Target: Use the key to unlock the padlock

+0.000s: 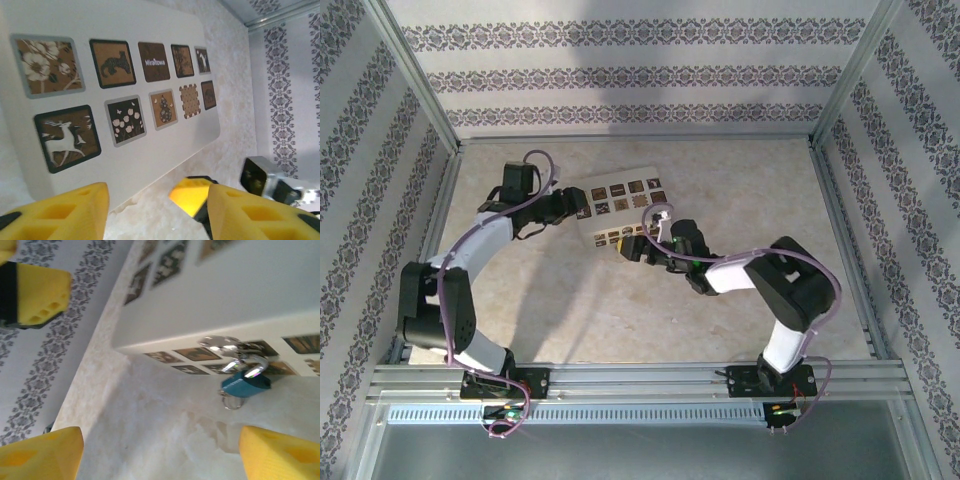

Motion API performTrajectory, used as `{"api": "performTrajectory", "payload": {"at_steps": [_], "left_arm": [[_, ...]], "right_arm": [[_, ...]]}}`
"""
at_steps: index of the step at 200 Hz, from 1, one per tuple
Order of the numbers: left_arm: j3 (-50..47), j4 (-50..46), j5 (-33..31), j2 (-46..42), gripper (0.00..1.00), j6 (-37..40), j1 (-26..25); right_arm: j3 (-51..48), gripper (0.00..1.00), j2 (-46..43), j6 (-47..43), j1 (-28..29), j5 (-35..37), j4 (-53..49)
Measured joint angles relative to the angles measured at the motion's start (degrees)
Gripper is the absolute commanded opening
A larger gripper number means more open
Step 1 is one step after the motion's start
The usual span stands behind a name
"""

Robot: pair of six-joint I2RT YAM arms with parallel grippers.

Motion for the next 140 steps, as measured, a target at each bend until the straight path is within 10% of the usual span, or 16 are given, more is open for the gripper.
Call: {"api": "performTrajectory", "payload": {"at_steps": [140], "left_arm": [[15.91, -4.90, -0.61, 17.20, 0.38, 2.71, -2.71]], "right_arm": [[5.55, 0.79, 11.23, 2.19, -0.87, 3.48, 9.16]]}}
